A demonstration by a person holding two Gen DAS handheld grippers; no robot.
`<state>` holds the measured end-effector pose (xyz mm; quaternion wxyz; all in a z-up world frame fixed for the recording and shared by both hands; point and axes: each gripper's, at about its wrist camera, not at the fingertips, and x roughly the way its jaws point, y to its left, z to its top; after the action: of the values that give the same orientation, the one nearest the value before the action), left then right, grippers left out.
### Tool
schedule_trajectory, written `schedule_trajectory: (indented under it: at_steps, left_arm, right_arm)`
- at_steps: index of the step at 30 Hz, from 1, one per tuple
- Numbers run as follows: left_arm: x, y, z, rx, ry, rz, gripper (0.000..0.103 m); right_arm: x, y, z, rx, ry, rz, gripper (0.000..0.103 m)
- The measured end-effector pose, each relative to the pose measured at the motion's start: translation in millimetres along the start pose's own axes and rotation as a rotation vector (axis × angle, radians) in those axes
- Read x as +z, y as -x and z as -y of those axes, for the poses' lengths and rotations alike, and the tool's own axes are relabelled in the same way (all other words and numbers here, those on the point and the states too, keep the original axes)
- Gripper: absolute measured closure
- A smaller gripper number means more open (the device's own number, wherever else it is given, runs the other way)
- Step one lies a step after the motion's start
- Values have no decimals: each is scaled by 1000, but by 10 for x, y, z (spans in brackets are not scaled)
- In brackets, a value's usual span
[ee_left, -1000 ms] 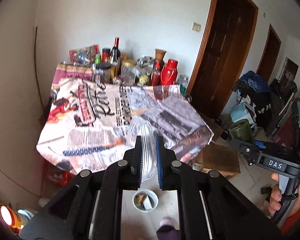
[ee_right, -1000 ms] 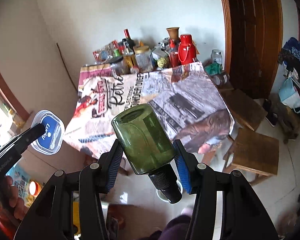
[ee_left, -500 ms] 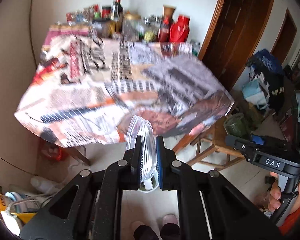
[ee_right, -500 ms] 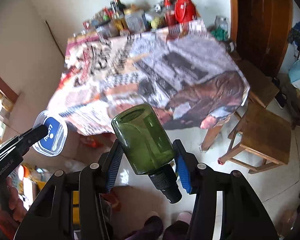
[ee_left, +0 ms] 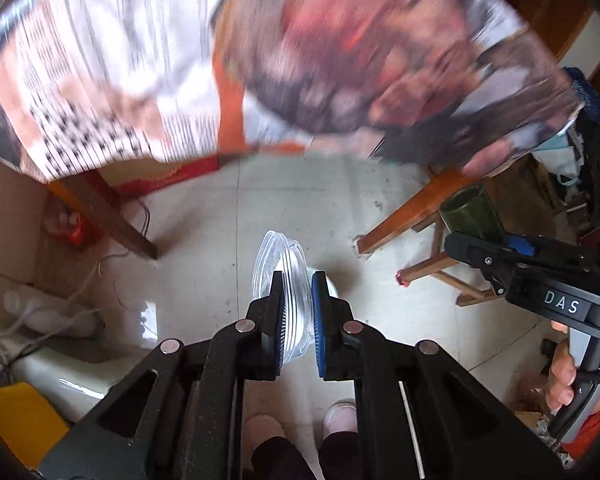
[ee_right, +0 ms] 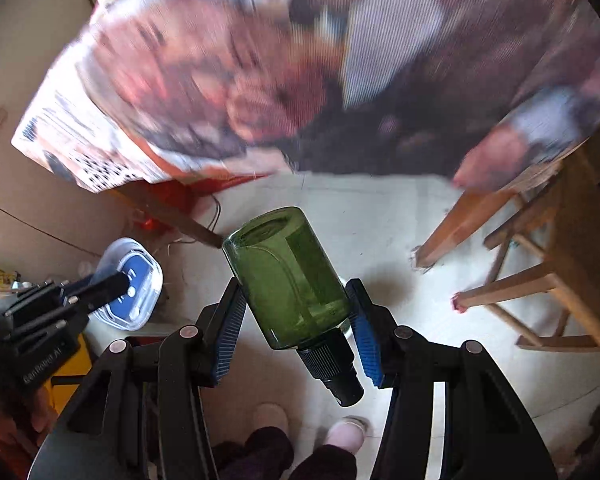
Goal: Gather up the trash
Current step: 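Lift the green bottle and plastic lid and carry them over the bucket, then open both tools to drop the bottle and lid into the bucket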
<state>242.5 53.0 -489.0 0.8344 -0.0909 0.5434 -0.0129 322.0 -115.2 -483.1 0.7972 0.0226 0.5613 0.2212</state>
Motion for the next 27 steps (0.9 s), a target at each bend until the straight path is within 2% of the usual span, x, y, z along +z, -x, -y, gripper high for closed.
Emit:
schedule_trajectory:
  at_steps: [7, 12, 15, 16, 20, 24, 26, 27]
  left_arm:
    - [-189, -585, -210, 17, 90, -49, 92]
    - [-200, -863, -205, 21, 83, -81, 92]
    - [-178, -948, -134, 10, 76, -96, 92]
    - [-172, -994, -105, 3, 75, -103, 92]
    - [-129, -1141, 32, -20, 57, -137, 92]
    - [-98, -1285, 168, -15, 41, -163, 92]
    - [-110, -1363, 185, -28, 57, -197, 87]
    - [-125, -1394, 185, -27, 63, -219, 81]
  right_arm:
    - [-61, -684, 37, 46, 17, -33, 55]
    - [-111, -1091, 100, 76, 26, -171, 55]
    - [-142, -1113, 186, 120, -2, -192, 52]
    - [-151, -1110, 214, 120, -6, -195, 49]
    - [-163, -1047, 299, 82, -19, -192, 48]
    - [-165, -967, 403, 83, -73, -188, 48]
    - [-166, -925, 460, 82, -90, -182, 48]
    - [-167, -885, 480, 76, -98, -175, 48]
